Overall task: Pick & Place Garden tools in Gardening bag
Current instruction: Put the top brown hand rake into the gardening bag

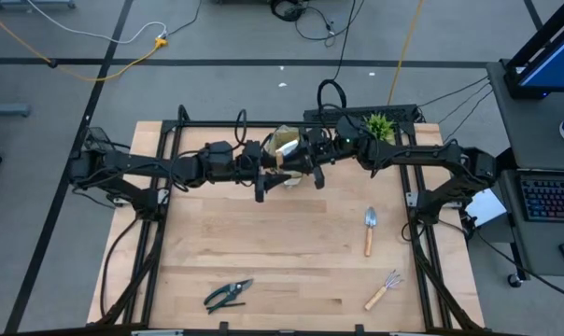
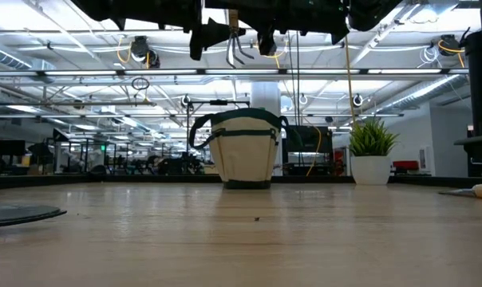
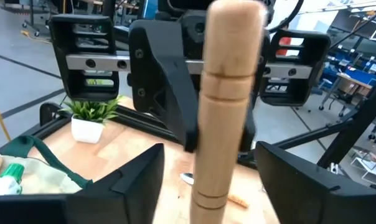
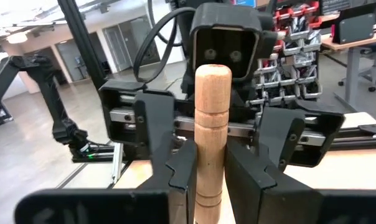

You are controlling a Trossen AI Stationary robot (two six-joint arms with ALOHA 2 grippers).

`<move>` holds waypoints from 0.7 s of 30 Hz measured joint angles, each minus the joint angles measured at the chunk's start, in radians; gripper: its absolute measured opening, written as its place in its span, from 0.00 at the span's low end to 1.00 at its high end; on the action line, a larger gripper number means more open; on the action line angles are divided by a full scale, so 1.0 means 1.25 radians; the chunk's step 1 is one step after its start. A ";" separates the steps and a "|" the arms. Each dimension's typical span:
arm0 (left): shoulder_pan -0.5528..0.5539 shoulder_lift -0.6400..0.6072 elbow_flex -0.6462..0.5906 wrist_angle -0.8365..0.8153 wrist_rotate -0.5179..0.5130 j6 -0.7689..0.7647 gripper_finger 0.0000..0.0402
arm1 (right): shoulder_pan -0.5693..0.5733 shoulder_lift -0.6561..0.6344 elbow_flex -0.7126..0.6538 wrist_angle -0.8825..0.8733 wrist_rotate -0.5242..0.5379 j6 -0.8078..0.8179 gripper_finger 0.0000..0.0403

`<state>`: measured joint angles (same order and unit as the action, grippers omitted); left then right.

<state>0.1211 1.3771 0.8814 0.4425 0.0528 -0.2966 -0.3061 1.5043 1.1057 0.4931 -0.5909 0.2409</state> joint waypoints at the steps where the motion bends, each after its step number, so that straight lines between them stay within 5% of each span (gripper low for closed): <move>1: 0.000 0.000 0.000 -0.001 0.000 -0.001 0.60 | 0.000 0.000 0.000 0.000 -0.009 0.000 0.13; 16: 0.002 0.000 0.000 -0.005 0.028 -0.032 0.17 | 0.000 0.000 0.000 -0.018 -0.013 0.011 0.14; 21: 0.002 0.000 0.000 -0.006 0.040 -0.029 0.16 | 0.000 0.000 0.000 -0.019 -0.014 0.013 0.14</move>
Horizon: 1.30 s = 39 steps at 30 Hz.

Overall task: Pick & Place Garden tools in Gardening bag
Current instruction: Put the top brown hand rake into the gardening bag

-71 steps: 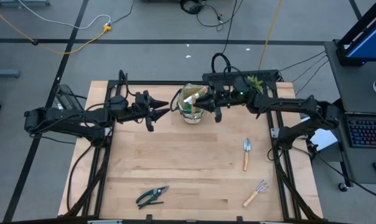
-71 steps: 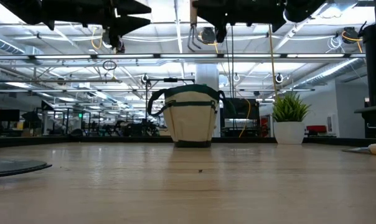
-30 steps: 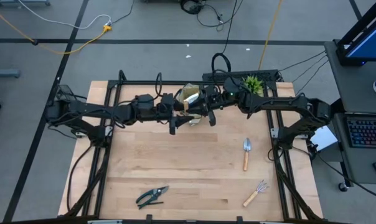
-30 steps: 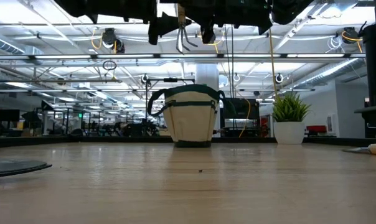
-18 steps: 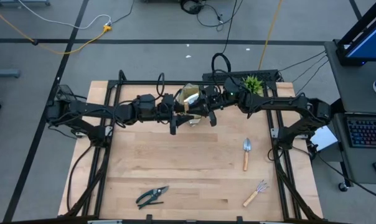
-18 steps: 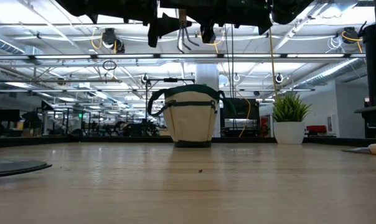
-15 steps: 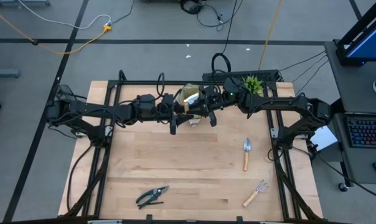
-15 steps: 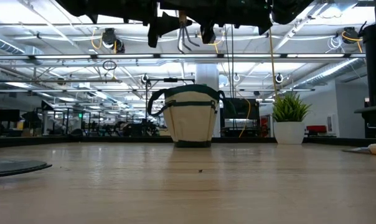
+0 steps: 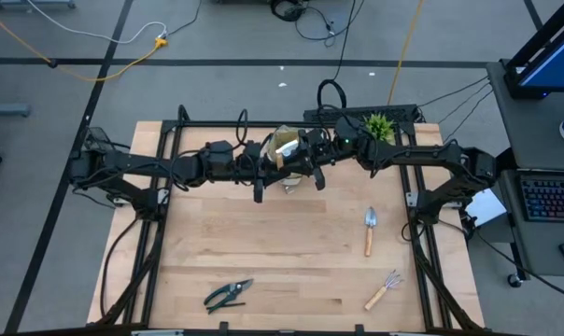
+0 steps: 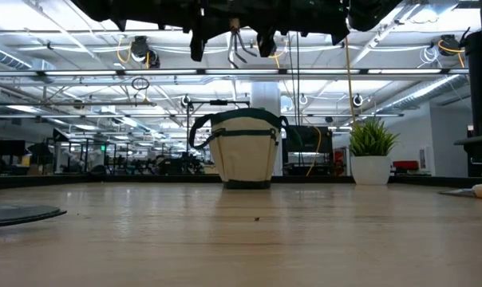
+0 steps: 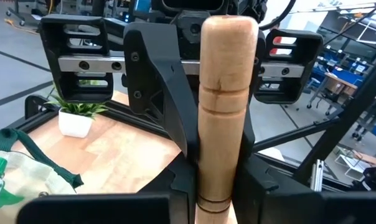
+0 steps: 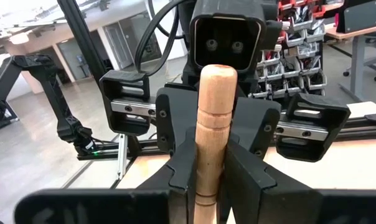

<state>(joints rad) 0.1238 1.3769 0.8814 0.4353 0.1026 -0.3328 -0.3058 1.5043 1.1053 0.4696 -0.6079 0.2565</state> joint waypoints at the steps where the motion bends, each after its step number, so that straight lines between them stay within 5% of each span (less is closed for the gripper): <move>1: 0.000 0.000 0.000 -0.002 0.001 0.000 0.16 | 0.000 0.000 0.000 -0.001 0.000 0.000 0.14; 8: 0.000 -0.001 0.000 -0.019 0.002 -0.002 0.16 | 0.000 0.000 -0.001 -0.003 0.002 -0.006 0.16; 22: -0.002 -0.001 -0.001 -0.102 -0.018 -0.020 0.16 | -0.021 -0.033 0.000 0.011 0.029 -0.028 0.37; 30: -0.002 -0.001 -0.001 -0.115 -0.024 -0.035 0.16 | -0.092 -0.102 0.000 -0.175 0.029 -0.087 0.39; 39: -0.002 -0.010 -0.001 -0.123 -0.051 -0.035 0.16 | -0.162 -0.208 0.000 -0.426 0.025 -0.149 0.27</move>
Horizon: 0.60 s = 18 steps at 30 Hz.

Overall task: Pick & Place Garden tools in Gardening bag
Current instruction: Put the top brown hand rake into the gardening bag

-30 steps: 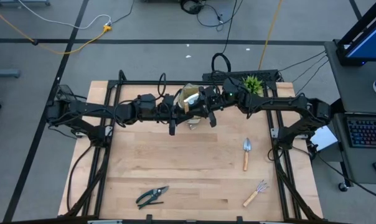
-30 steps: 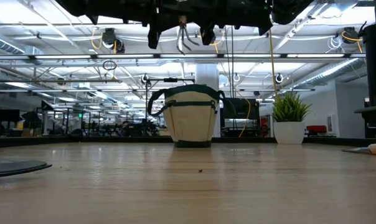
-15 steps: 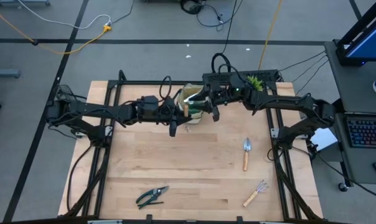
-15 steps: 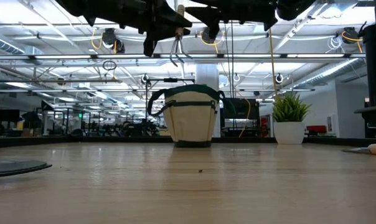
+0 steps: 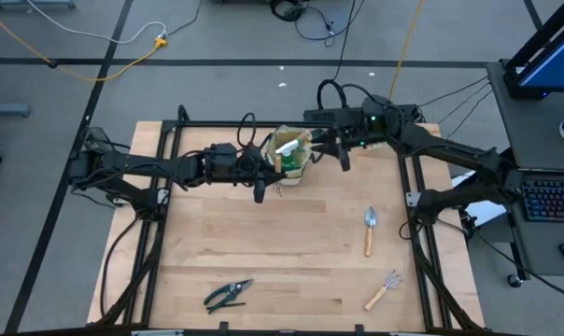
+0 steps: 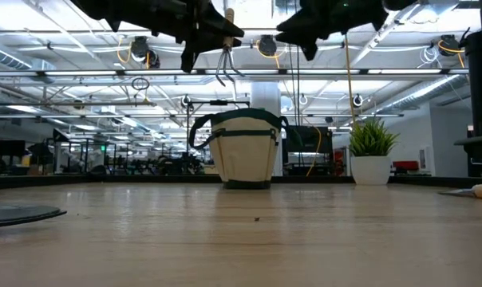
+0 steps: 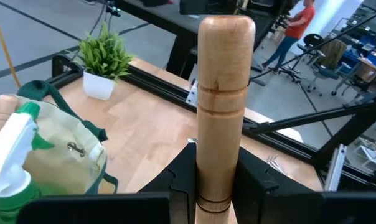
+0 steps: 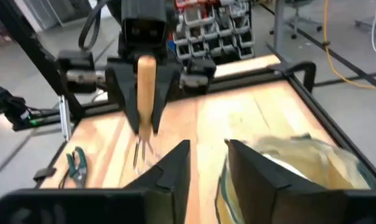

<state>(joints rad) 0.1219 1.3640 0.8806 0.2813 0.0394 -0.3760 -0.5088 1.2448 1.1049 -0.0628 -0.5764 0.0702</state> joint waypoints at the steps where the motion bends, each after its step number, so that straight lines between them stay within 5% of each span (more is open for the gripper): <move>1: 0.000 -0.003 0.000 -0.001 -0.006 0.000 0.16 | -0.006 -0.013 0.000 -0.025 0.000 -0.009 0.25; 9: 0.000 -0.018 0.000 -0.009 -0.033 0.001 0.16 | -0.034 -0.095 0.000 -0.192 0.004 -0.084 0.02; 18: 0.000 -0.038 0.000 -0.006 -0.135 -0.109 0.16 | -0.032 -0.168 -0.074 -0.245 0.068 -0.073 0.01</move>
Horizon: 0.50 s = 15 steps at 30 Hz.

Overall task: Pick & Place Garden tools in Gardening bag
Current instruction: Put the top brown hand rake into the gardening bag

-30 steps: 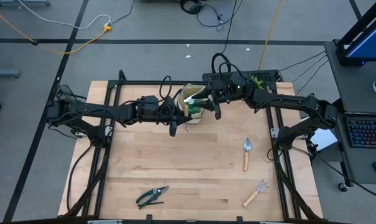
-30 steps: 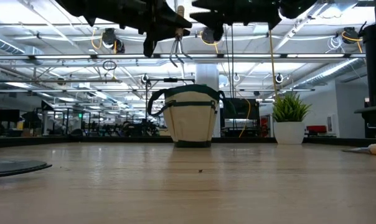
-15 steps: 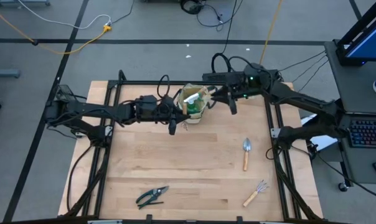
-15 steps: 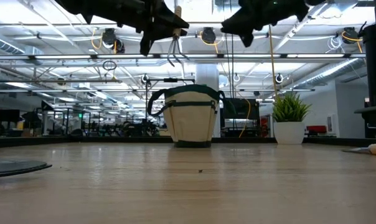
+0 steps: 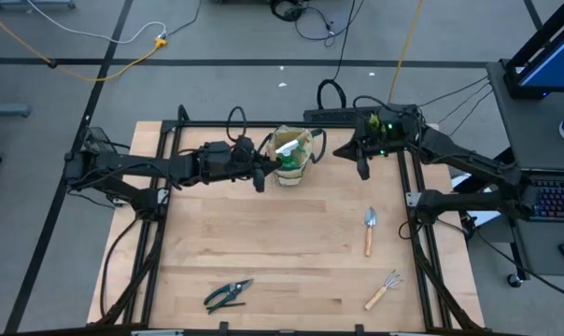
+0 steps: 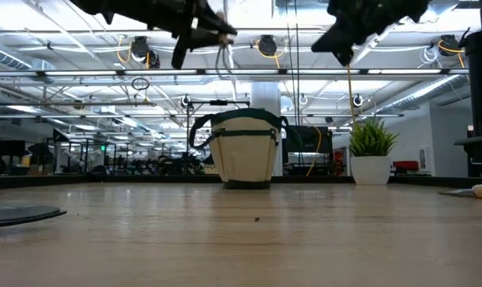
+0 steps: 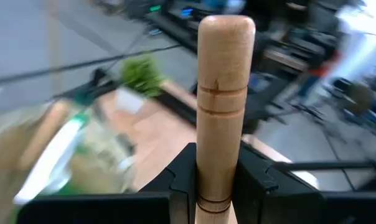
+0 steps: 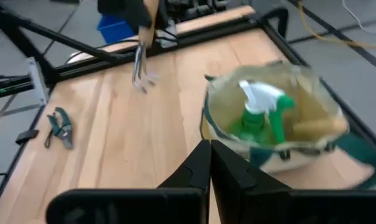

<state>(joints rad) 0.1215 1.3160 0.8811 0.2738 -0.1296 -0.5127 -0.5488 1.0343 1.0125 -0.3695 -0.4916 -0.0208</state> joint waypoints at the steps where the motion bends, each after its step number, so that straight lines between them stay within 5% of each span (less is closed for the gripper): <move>1: 0.000 -0.005 -0.001 -0.020 -0.024 -0.028 0.16 | 0.000 -0.009 -0.016 0.000 0.005 0.010 0.01; 15: -0.028 -0.119 0.000 -0.365 -0.225 -0.335 0.16 | 0.000 -0.157 -0.264 0.102 0.040 0.163 0.00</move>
<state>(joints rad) 0.0864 1.1673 0.8811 -0.1821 -0.4111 -0.9320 -0.5484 0.8381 0.6829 -0.2417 -0.4416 0.1835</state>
